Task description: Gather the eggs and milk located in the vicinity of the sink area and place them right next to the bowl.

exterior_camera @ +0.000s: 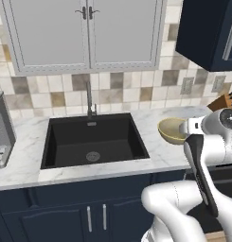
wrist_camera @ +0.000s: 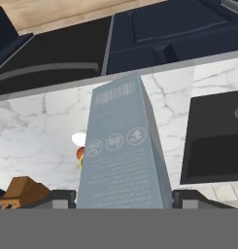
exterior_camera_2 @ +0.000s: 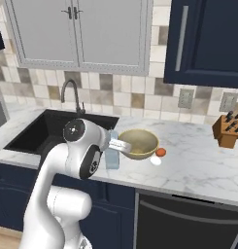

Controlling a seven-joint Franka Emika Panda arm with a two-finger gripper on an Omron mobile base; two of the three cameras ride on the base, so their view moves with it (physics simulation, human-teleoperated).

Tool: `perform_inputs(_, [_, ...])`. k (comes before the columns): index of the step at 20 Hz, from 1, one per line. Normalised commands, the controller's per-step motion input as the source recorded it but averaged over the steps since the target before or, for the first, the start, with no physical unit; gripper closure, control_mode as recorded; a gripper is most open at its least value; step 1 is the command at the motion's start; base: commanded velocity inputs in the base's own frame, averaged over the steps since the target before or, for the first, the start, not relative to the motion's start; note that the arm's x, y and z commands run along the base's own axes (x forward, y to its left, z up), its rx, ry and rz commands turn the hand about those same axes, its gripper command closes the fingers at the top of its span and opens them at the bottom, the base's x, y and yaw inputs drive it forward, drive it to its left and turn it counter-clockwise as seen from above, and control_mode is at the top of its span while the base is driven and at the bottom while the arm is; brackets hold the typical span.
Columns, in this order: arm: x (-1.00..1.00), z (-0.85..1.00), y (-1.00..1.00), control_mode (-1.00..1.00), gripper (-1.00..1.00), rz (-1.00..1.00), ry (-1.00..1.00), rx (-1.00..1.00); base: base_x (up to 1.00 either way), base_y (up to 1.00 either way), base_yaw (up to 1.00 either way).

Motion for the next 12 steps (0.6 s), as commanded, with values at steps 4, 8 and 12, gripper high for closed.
perform_inputs(4, [0.00,0.00,0.00,1.00,1.00,0.00,0.00,0.00,0.13,0.00,0.00])
perform_inputs(8, [0.00,0.00,0.00,1.00,1.00,0.00,0.00,0.00,0.24,0.06,-0.01])
perform_inputs(12, [0.00,0.00,0.00,1.00,1.00,0.00,0.00,0.00,0.12,0.38,-0.02])
